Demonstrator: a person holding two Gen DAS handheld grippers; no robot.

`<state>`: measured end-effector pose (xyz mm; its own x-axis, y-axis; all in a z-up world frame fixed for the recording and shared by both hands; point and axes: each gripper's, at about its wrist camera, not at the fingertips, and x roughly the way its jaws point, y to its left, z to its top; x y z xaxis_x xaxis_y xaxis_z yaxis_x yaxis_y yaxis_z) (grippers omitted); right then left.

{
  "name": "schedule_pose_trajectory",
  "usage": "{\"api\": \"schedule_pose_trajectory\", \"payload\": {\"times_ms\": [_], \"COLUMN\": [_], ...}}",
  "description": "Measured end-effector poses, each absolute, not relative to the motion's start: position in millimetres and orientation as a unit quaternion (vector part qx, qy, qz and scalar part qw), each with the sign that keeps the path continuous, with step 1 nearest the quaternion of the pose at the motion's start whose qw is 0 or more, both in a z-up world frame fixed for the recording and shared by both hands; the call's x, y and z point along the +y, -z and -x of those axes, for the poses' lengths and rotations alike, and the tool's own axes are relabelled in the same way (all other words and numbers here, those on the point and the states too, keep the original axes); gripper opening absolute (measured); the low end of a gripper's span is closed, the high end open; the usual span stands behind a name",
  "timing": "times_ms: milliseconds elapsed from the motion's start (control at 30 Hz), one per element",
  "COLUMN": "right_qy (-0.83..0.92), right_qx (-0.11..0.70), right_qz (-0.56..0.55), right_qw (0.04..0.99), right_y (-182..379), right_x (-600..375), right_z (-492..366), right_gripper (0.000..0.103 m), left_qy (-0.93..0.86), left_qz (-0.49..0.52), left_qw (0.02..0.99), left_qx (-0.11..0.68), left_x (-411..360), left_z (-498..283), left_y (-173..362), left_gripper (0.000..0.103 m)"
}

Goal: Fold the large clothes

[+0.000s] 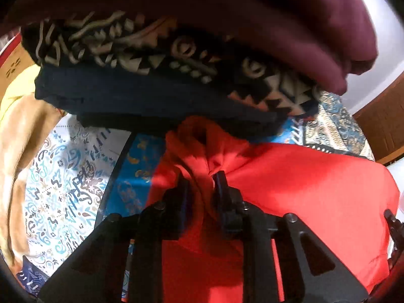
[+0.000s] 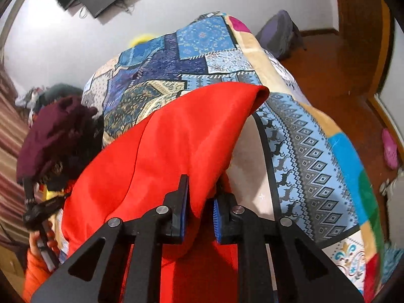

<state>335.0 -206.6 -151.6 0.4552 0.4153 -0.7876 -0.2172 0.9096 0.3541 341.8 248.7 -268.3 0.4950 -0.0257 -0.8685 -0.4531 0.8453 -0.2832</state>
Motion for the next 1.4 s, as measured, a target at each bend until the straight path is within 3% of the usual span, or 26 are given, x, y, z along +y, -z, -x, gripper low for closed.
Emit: {"api": "schedule_pose_trajectory", "payload": {"times_ms": [400, 500, 567, 700, 900, 933, 1000, 1133, 1400], "right_qy": [-0.175, -0.171, -0.170, -0.172, -0.169, -0.170, -0.171, -0.173, -0.174], "right_qx": [0.457, 0.441, 0.429, 0.406, 0.404, 0.406, 0.414, 0.438, 0.500], "right_qz": [-0.027, -0.008, 0.005, 0.022, 0.028, 0.031, 0.036, 0.032, 0.019], "right_qw": [0.872, 0.881, 0.887, 0.897, 0.899, 0.897, 0.893, 0.882, 0.848], "right_y": [108.9, 93.5, 85.4, 72.2, 67.9, 69.1, 72.7, 88.2, 134.6], "right_x": [-203.3, -206.1, -208.1, -212.6, -221.5, -222.7, -223.6, -225.9, -228.7], "right_z": [-297.6, -279.8, -269.4, -246.1, -219.1, -215.7, -209.8, -199.1, -185.6], "right_gripper": [0.020, 0.032, 0.048, 0.051, 0.059, 0.059, 0.059, 0.059, 0.059], "left_qy": [-0.121, -0.120, -0.120, -0.128, -0.111, -0.103, -0.087, -0.068, -0.044], "left_qz": [0.140, 0.127, 0.118, 0.098, 0.101, 0.103, 0.109, 0.107, 0.174], "left_qw": [0.859, 0.867, 0.874, 0.889, 0.900, 0.900, 0.896, 0.882, 0.789], "left_qx": [0.478, 0.467, 0.455, 0.429, 0.409, 0.411, 0.422, 0.454, 0.588], "left_x": [228.2, 224.5, 224.7, 227.9, 227.3, 226.3, 223.6, 215.6, 218.7], "left_z": [-313.8, -293.1, -277.2, -248.1, -208.6, -203.9, -193.4, -183.3, -185.0], "left_y": [214.8, 194.6, 177.7, 150.8, 126.4, 125.8, 129.7, 151.6, 248.1], "left_gripper": [0.029, 0.040, 0.047, 0.062, 0.073, 0.080, 0.091, 0.092, 0.091]}}
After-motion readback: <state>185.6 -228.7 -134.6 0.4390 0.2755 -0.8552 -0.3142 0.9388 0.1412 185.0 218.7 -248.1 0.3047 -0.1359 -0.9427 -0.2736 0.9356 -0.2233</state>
